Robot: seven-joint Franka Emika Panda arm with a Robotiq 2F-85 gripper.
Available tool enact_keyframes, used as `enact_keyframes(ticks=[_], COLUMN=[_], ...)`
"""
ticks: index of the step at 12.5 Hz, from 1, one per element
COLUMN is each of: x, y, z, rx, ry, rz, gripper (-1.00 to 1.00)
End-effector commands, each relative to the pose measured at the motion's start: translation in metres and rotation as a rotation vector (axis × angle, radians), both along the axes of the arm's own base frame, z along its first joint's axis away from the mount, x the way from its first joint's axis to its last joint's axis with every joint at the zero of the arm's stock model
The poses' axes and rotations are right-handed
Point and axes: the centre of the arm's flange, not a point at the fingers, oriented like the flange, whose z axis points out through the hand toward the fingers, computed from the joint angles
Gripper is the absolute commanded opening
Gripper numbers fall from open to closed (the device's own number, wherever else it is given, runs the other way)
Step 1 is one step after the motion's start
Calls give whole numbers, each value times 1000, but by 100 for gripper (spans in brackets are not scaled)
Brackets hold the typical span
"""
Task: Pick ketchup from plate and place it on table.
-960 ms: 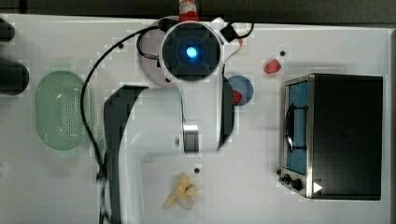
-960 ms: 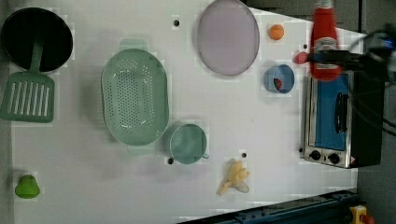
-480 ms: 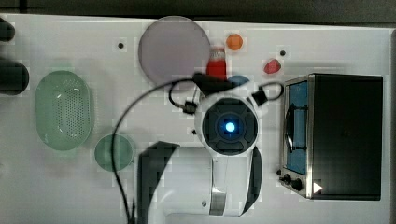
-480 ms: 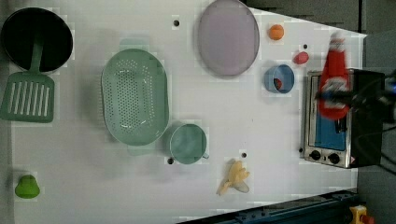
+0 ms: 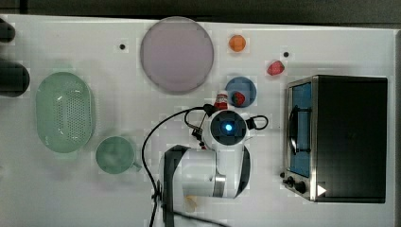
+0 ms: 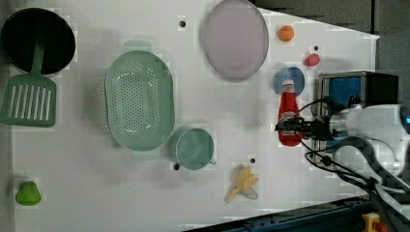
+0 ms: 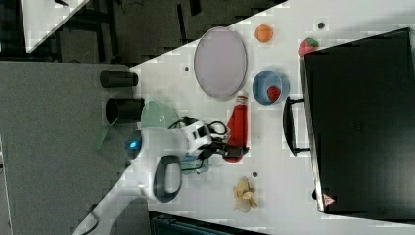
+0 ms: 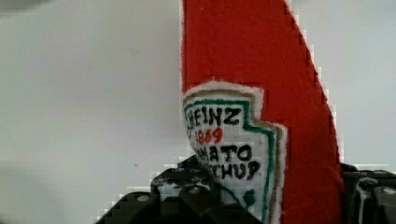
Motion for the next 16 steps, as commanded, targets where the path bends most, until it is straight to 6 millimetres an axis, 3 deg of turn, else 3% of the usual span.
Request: enact_keyframes(ticks=[1,3,5,6,8,10,12,16], x=[20,22,19,21,28,39,48,63], y=[5,6,8,10,13,15,22,36], z=[13,-5,-13,-8,12,52,108,254], rx=[-7,-5,-4,-4,-4,-11,-22,-28], ry=[-111,-137,-132,-145,-167,-184,-165,-262], rz=[-49,-50,-47,-43,-35,-108,-202,-352], gripper=[30,36,78,98,100,100,100,100])
